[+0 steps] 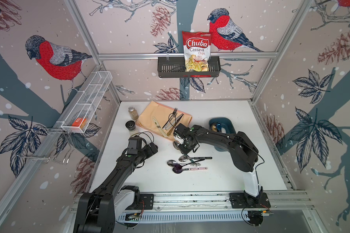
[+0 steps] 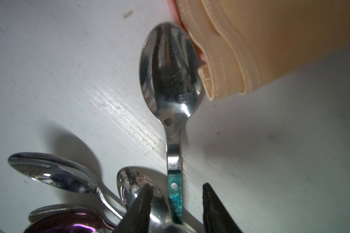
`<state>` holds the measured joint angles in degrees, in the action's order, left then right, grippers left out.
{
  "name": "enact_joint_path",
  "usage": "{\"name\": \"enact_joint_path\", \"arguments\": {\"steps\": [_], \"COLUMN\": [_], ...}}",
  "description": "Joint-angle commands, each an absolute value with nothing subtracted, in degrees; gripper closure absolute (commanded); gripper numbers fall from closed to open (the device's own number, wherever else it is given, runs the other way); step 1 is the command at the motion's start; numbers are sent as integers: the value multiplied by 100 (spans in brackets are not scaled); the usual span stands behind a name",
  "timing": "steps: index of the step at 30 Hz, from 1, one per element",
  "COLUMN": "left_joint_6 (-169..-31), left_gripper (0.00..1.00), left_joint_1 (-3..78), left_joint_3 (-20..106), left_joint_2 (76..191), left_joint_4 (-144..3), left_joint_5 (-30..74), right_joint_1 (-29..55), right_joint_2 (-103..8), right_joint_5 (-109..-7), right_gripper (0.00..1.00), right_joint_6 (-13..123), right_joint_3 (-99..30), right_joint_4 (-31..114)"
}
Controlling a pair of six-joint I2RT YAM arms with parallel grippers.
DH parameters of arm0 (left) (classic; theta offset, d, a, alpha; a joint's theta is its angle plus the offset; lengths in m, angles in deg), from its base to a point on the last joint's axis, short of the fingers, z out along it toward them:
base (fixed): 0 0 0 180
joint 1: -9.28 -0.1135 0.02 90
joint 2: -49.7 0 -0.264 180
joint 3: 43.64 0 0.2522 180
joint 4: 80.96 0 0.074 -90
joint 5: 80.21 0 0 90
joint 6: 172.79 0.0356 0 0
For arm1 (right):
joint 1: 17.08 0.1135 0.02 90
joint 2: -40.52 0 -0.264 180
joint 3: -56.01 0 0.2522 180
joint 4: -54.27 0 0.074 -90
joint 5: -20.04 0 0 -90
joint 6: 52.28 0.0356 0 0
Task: Put the spoon into the storage box
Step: Pick up the spoon from the center of the board.
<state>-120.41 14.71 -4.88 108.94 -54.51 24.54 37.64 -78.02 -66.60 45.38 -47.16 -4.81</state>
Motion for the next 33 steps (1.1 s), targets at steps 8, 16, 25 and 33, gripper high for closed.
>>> {"name": "enact_joint_path", "arguments": {"steps": [8, 16, 25, 33], "left_joint_6": [-12038, -11987, -11944, -11937], "left_gripper": [4, 4, 4, 4], "left_joint_1": [1429, 1412, 1402, 1403], "left_joint_3": [-492, -450, -448, -457], "left_joint_2": [10845, 10936, 10998, 11016], "left_joint_4": [-5588, -5595, -5621, -5641], "left_joint_5": [2480, 2474, 2465, 2447], "right_joint_1": [3791, 3776, 3775, 3790], "right_joint_2": [-8160, -8361, -8530, -8639], "right_joint_5": [-6711, -6827, -6833, -6811], "right_gripper": [56, 59, 70, 81], "right_joint_6": [4623, 4659, 4530, 4398], "right_joint_3": [-5003, -5113, -5224, -5340], "right_joint_4": [-793, -862, -1056, -1187]}}
